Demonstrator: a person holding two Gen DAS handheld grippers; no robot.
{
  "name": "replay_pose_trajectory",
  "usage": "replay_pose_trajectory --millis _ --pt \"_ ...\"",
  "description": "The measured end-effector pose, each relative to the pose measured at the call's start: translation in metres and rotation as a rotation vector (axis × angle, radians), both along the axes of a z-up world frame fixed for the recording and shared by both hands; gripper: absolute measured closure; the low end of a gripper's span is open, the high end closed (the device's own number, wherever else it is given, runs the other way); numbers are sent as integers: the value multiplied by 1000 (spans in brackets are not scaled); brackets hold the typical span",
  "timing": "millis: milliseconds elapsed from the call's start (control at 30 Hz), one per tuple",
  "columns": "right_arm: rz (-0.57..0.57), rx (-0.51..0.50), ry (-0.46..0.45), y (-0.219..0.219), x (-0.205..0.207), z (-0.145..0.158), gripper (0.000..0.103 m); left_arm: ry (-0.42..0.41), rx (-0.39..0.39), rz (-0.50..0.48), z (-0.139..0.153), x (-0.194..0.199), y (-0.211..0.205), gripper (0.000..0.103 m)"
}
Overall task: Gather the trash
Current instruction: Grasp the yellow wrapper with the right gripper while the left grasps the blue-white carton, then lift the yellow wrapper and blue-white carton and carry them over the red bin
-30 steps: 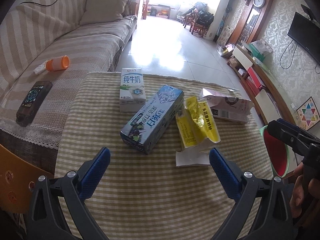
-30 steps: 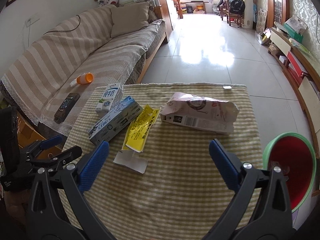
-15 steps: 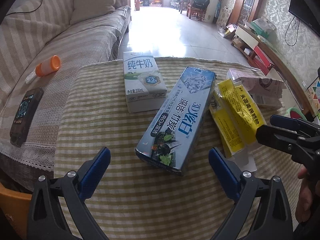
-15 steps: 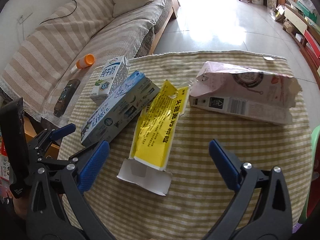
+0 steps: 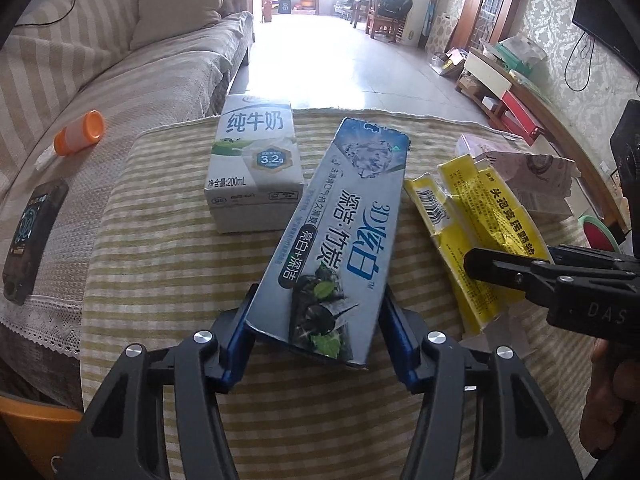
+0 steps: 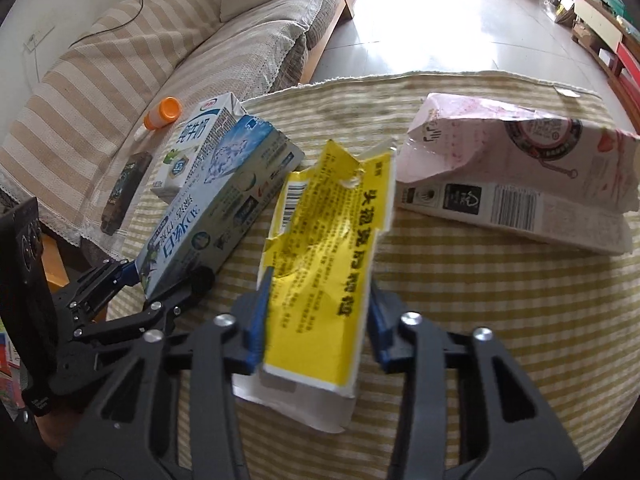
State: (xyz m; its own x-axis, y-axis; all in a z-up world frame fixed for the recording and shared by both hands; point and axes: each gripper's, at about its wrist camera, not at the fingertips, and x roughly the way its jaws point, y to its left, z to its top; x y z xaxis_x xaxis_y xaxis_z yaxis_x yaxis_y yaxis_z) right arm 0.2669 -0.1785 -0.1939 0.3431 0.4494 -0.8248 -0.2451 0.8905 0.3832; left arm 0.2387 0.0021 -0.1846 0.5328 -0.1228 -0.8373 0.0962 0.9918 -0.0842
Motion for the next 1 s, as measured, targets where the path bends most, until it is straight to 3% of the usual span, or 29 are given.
replay_pose_trajectory --millis 333,1000 --pt "-12 -6 -29 -15 -18 20 70 -45 -13 15 29 -24 -5 52" --pt "-16 6 -181 -49 -81 107 70 -203 -33 53 111 -87 -27 57"
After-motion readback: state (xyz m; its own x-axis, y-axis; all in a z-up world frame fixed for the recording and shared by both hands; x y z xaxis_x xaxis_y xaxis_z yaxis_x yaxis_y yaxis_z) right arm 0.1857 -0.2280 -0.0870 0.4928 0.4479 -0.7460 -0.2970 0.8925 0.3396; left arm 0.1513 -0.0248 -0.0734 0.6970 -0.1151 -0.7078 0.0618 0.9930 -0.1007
